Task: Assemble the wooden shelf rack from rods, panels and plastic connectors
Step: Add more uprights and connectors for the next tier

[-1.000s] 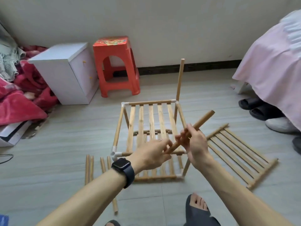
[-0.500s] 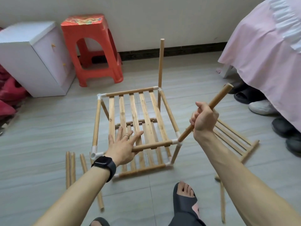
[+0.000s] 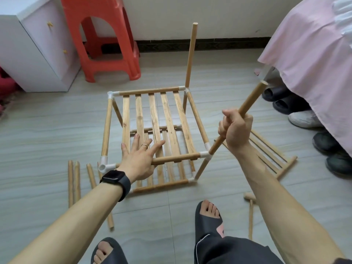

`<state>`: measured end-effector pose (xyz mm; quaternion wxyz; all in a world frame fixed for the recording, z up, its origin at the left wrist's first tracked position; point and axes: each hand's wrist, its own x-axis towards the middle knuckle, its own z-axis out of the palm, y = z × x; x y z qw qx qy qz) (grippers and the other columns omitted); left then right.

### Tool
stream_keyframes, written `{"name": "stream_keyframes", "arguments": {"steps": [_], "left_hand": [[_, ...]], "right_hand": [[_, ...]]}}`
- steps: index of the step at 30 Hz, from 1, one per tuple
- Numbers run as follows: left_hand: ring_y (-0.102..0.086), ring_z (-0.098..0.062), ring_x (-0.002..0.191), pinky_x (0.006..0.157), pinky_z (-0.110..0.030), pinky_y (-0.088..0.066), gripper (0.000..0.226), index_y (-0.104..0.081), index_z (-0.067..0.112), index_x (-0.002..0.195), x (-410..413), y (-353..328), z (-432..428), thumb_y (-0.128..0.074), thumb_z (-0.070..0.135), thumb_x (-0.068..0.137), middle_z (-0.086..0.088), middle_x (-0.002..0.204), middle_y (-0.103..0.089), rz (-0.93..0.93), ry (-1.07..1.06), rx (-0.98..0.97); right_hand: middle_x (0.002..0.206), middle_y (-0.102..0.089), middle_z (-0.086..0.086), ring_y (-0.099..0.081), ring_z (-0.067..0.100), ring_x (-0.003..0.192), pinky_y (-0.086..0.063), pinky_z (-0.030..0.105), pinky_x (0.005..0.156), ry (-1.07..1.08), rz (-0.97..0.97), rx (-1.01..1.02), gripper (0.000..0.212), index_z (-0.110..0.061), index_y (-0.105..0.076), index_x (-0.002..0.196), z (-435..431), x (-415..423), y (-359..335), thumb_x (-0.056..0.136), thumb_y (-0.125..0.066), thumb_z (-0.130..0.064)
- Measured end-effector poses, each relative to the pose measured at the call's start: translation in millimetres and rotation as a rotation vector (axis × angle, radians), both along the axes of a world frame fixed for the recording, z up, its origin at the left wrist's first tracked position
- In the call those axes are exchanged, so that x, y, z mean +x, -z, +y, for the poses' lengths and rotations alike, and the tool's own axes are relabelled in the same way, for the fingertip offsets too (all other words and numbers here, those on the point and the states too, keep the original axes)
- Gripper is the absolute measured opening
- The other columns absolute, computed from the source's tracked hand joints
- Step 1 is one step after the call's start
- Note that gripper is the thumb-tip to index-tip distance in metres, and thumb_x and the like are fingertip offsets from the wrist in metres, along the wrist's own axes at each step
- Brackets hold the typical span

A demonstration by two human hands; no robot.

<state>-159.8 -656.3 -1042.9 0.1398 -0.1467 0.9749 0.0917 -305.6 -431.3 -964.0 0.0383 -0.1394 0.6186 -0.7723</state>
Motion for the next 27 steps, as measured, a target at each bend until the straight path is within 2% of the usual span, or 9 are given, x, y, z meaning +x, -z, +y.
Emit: {"name": "stream_keyframes", "arguments": {"steps": [3,8,10,14,17,19,21,24,27], "left_hand": [[0.022,-0.035,0.152,0.113,-0.076,0.005,0.083,0.011,0.059,0.150,-3,5,-3,-0.052,0.037,0.100,0.001,0.170,0.000,-0.005,-0.008,0.005],[0.023,-0.038,0.151,0.111,-0.076,0.007,0.085,0.012,0.057,0.150,-10,-1,12,-0.052,0.034,0.099,0.000,0.170,0.005,-0.014,0.009,-0.024],[0.024,-0.038,0.151,0.112,-0.076,0.008,0.085,0.012,0.057,0.150,-13,-2,15,-0.053,0.036,0.099,0.000,0.170,0.006,-0.029,0.015,-0.025],[0.022,-0.034,0.152,0.115,-0.071,0.009,0.083,0.006,0.058,0.151,-4,-5,4,-0.051,0.057,0.092,0.001,0.169,0.009,-0.028,0.002,0.041],[0.003,-0.030,0.155,0.122,-0.062,-0.003,0.085,-0.003,0.055,0.154,13,-15,-7,-0.037,0.079,0.080,-0.001,0.169,0.001,0.022,-0.010,0.114],[-0.008,-0.027,0.155,0.122,-0.058,-0.010,0.084,-0.008,0.054,0.154,26,-22,-15,-0.023,0.087,0.079,-0.001,0.168,-0.008,0.078,-0.042,0.086],[-0.007,-0.025,0.155,0.122,-0.056,-0.011,0.077,-0.016,0.049,0.155,38,-27,-24,-0.017,0.083,0.085,-0.001,0.168,-0.013,0.110,-0.088,0.037],[-0.005,-0.024,0.156,0.123,-0.054,-0.011,0.061,-0.022,0.043,0.156,47,-33,-34,-0.019,0.067,0.099,-0.004,0.168,-0.016,0.086,-0.169,0.002],[-0.003,-0.028,0.155,0.124,-0.051,-0.013,0.055,-0.021,0.037,0.157,49,-35,-28,-0.023,0.055,0.105,-0.009,0.166,-0.021,0.036,-0.197,-0.005]], "right_hand": [[0.041,-0.035,-0.012,-0.033,0.007,0.035,-0.030,0.021,0.040,-0.082,0.114,0.088,0.047,-0.024,-0.041,0.046,-15,15,15,0.086,-0.056,-0.004],[0.039,-0.033,-0.004,-0.031,0.016,0.034,-0.025,0.040,0.043,0.040,0.050,0.055,0.041,-0.016,-0.039,0.048,7,3,17,0.086,-0.054,-0.008],[0.039,-0.034,-0.003,-0.033,0.017,0.035,-0.027,0.038,0.043,0.070,0.053,0.080,0.041,-0.018,-0.041,0.047,9,3,19,0.086,-0.054,-0.010],[0.039,-0.036,-0.005,-0.037,0.016,0.036,-0.033,0.026,0.043,0.081,0.079,0.194,0.045,-0.022,-0.044,0.041,-7,0,16,0.084,-0.057,-0.021],[0.045,-0.043,0.003,-0.045,0.023,0.046,-0.039,0.036,0.053,0.134,0.062,0.357,0.042,-0.019,-0.048,0.048,-17,-22,7,0.084,-0.057,-0.038],[0.061,-0.055,0.002,-0.055,0.026,0.062,-0.042,0.038,0.062,0.201,0.094,0.607,0.045,-0.015,-0.051,0.066,-17,-44,-2,0.091,-0.051,-0.052],[0.096,-0.060,0.004,-0.059,0.031,0.092,-0.045,0.042,0.076,0.317,0.074,0.834,0.039,-0.018,-0.046,0.090,-12,-64,-10,0.097,-0.050,-0.056],[0.141,-0.034,0.017,-0.042,0.040,0.126,-0.039,0.051,0.098,0.359,-0.023,1.019,0.054,-0.015,-0.032,0.130,-12,-56,-16,0.094,-0.058,-0.044],[0.152,-0.024,0.016,-0.034,0.038,0.133,-0.038,0.052,0.105,0.231,0.326,1.125,0.079,-0.010,-0.023,0.149,-23,1,-1,0.090,-0.060,-0.049]]}}
